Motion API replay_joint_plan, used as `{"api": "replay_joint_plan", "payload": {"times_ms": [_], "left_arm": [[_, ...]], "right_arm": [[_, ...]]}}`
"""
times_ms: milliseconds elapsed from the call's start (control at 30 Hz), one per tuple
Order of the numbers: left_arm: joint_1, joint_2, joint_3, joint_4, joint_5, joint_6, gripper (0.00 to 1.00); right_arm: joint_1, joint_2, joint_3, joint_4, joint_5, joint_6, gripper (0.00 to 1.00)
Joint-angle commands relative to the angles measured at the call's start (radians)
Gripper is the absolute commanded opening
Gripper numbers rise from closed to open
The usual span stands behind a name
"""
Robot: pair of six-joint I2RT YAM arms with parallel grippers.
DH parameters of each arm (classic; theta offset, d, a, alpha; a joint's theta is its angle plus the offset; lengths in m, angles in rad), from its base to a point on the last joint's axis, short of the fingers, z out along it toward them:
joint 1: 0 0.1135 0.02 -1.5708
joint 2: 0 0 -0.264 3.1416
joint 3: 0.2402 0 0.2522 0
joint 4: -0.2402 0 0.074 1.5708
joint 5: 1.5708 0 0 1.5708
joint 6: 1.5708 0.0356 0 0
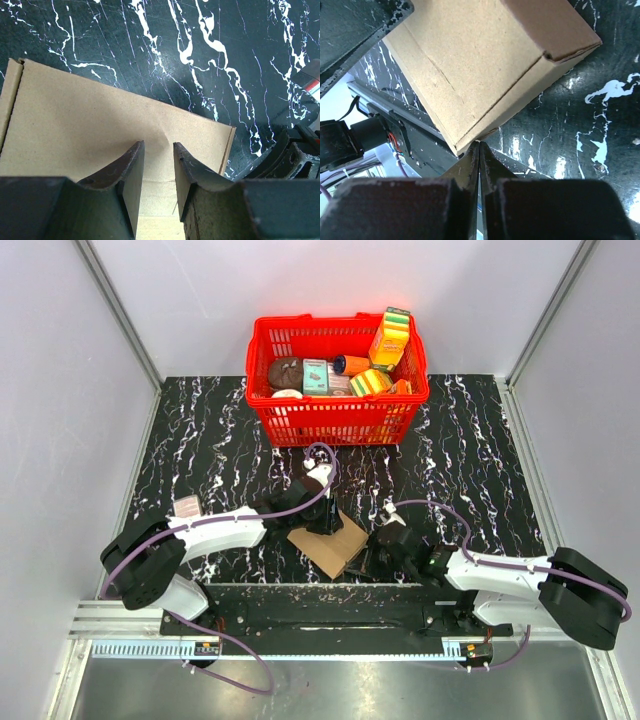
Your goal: Fold the paper box
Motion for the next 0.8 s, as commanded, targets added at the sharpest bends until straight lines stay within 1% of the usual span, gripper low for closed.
{"api": "replay_joint_plan", "payload": {"times_ms": [0,233,267,433,500,600,767], "left_arm": [[-0.023,0.021,-0.014,-0.041,0.043,-0.012,0.34],[-0.024,0.023,-0.018,-0.040,0.043,-0.015,0.34],[-0.026,0.023,-0.023,-0.037,0.043,-0.017,0.34],[-0.027,0.021,-0.028,-0.037,0.041,-0.017,0.34],[-0.027,0.020,-0.028,-0.035,0.038,-0.017,0.34],[-0.027,0.016,-0.029,-0.038,0.035,-0.015,0.34],[-0.027,0.004,-0.022,-0.060,0.024,-0.006,0.34]], "right_arm": [[0.002,-0.016,0.011,0.132,0.016,0.028,0.06],[0.004,-0.016,0.017,0.098,0.033,0.028,0.06],[0.002,-0.015,0.018,0.097,0.059,0.028,0.06],[0.004,0.000,0.026,0.086,0.056,0.023,0.06],[0.002,-0.007,0.034,0.052,0.061,0.010,0.06],[0.004,-0.061,0.044,-0.032,0.102,-0.004,0.06],[0.002,-0.202,0.046,-0.198,0.170,-0.017,0.06]]}}
